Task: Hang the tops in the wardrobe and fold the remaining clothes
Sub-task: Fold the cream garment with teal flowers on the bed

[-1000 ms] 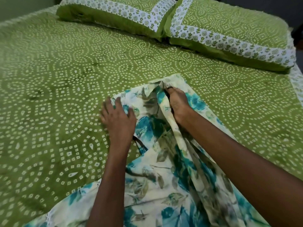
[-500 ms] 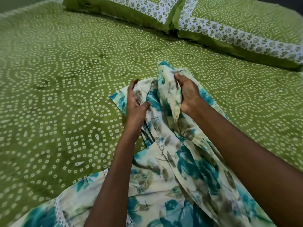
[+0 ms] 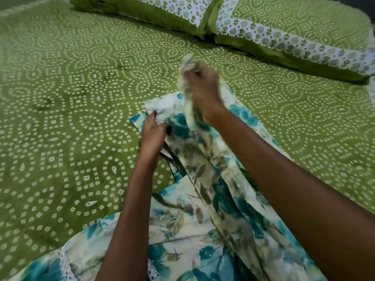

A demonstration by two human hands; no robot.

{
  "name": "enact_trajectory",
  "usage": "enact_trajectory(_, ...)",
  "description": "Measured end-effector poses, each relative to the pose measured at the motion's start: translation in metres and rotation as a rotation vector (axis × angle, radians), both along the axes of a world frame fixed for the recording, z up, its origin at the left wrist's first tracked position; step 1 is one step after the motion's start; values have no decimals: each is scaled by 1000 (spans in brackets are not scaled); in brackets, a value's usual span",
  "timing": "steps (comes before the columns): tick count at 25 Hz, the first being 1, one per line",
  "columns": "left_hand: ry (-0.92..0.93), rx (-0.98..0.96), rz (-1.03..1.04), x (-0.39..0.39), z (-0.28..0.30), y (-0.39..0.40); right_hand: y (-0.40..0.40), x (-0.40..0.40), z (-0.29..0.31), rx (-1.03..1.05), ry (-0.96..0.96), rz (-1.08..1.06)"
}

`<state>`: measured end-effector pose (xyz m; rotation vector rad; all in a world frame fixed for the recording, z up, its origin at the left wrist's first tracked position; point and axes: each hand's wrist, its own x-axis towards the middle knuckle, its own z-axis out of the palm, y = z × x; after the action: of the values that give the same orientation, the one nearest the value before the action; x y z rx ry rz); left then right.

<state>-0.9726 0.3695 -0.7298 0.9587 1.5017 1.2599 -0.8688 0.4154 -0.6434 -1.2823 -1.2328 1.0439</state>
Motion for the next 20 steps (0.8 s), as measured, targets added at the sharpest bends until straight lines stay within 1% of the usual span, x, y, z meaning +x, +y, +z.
enact_trajectory(1, -80, -6, 11, -2, -4, 2, -1, -10, -7, -174, -131, 165)
enact_trajectory(2, -146, 12, 37, -3, -6, 3, -3, -16, -11, -315, -174, 276)
enact_trajectory(3, -204, 24, 76, -3, -6, 5, -4, -17, -16, -373, -146, 318)
enact_trajectory(5, -319, 1, 151, -5, -9, 11, -7, -4, -18, -323, -77, 256)
enact_trajectory(7, -438, -39, 150, -9, -14, 15, -18, 27, -19, -234, -120, 171)
enact_trajectory(8, -447, -57, 166, -8, -15, 16, -32, 46, -23, -193, -178, 126)
enact_trajectory(9, -418, -69, 195, -7, -18, 16, -55, 66, -29, -154, -234, 80)
enact_trajectory(11, -274, -59, 238, -7, -21, 18, -119, 100, -43, -92, -350, 30)
enact_trajectory(12, -219, -52, 246, -6, -20, 17, -157, 113, -46, -84, -412, 55)
enact_trajectory(13, -203, -52, 250, -7, -21, 19, -191, 125, -50, -90, -477, 113)
enact_trajectory(15, -290, -39, 243, -5, -17, 14, -251, 141, -55, -150, -619, 206)
enact_trajectory(16, -335, -29, 247, -5, -13, 11, -276, 147, -59, -137, -733, 209)
enact_trajectory(18, -362, -3, 232, 0, -4, 2, -312, 156, -70, -43, -1027, 118)
enact_trajectory(19, -329, -10, 220, 3, 0, -1, -322, 162, -74, -37, -1130, 55)
enact_trajectory(20, -285, -14, 205, 6, 5, -5, -327, 168, -75, -83, -1163, -35)
